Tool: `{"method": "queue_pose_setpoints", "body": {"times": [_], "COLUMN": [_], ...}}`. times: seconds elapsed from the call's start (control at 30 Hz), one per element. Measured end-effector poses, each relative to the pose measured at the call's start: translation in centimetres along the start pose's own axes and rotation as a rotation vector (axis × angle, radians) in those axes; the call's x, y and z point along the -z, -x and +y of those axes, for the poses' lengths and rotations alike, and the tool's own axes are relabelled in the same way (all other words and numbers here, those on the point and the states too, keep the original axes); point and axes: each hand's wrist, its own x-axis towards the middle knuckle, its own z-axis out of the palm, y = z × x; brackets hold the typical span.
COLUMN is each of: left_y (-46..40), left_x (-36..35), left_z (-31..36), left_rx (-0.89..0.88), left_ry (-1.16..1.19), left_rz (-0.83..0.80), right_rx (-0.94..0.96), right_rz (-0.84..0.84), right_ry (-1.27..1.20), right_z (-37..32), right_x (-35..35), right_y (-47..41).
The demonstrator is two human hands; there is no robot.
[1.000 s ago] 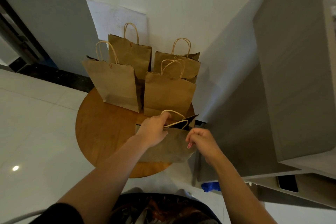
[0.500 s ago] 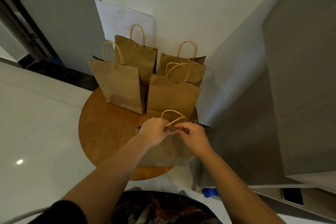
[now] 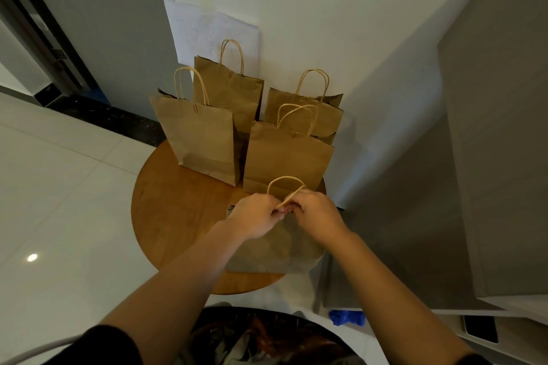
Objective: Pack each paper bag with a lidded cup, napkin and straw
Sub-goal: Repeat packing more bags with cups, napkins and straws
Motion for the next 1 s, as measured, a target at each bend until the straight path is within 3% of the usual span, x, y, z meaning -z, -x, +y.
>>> {"method": "queue_pose_setpoints", "body": {"times": [0.17,0.37,0.67,1.0], "left_y": [0.16,0.11,-0.02,-0.03], "left_x": [-0.04,0.15,0.32,0.23], "left_z": [-0.17,-0.01,0.22,-0.20], "left_rx": [0.001,0.000,-0.023,-0.040], "left_ry": [0.019,0.028,0.017,0.017], "left_rz": [0.012,0.037,0.021,0.010], "right_rx": [0.042,0.109,0.046,0.042], "right_rz": [-0.104,-0.079,0.012,0.032], "right_ry": [0.184,0.290,0.120,0.100], "right_z": [-0.35,-0.44,0.11,0.02], "right_x": [0.67,0.12,-0.08,-0.10], "right_y": [-0.57,-0.44,-0.15,-0.25]}}
